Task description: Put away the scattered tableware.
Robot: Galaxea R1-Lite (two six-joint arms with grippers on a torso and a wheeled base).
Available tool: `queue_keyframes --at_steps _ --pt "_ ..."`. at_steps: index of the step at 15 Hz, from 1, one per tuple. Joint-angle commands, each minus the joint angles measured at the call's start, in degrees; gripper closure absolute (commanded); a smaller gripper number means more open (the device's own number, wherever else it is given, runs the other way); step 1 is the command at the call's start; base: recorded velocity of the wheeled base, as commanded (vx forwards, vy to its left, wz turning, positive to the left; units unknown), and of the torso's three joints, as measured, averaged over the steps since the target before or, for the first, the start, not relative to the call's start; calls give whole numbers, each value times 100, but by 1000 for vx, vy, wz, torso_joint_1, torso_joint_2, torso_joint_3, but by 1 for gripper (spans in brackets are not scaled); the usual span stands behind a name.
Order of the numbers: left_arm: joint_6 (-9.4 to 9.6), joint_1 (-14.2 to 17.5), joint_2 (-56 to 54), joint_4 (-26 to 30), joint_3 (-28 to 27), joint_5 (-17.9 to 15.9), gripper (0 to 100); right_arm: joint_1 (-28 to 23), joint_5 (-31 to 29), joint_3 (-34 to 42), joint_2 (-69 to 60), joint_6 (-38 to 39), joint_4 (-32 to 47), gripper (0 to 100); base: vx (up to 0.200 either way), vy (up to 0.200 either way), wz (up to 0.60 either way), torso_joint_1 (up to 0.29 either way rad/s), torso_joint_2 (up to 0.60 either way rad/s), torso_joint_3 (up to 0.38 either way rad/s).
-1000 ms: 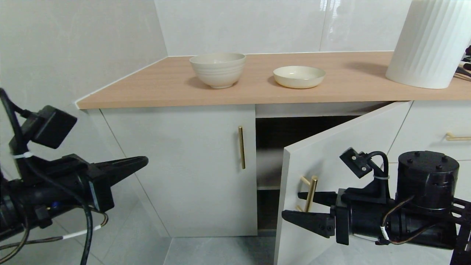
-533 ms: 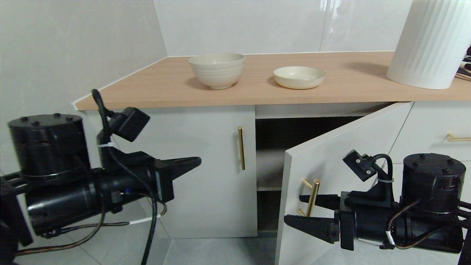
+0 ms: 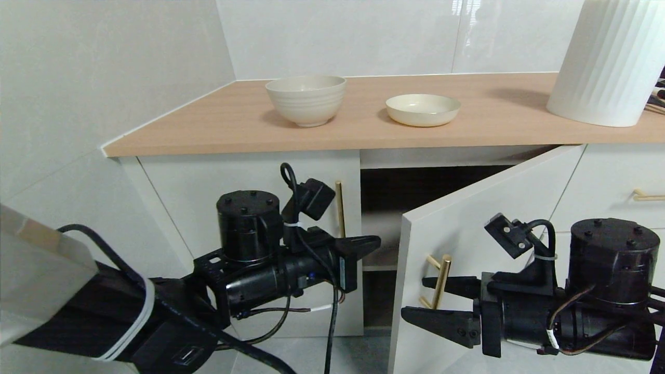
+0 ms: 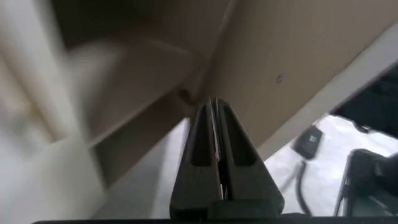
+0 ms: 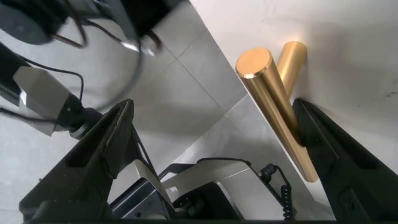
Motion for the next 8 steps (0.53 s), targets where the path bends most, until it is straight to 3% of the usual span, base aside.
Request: queue_keyframes --at_steps 1,8 --pt "-12 -169 387 156 -433 1 100 -2 -32 -9 11 -2 13 0 0 0 0 0 0 0" --pt "-30 -547 483 261 -564 10 100 -108 -41 -18 46 -63 13 0 0 0 0 0 0 0"
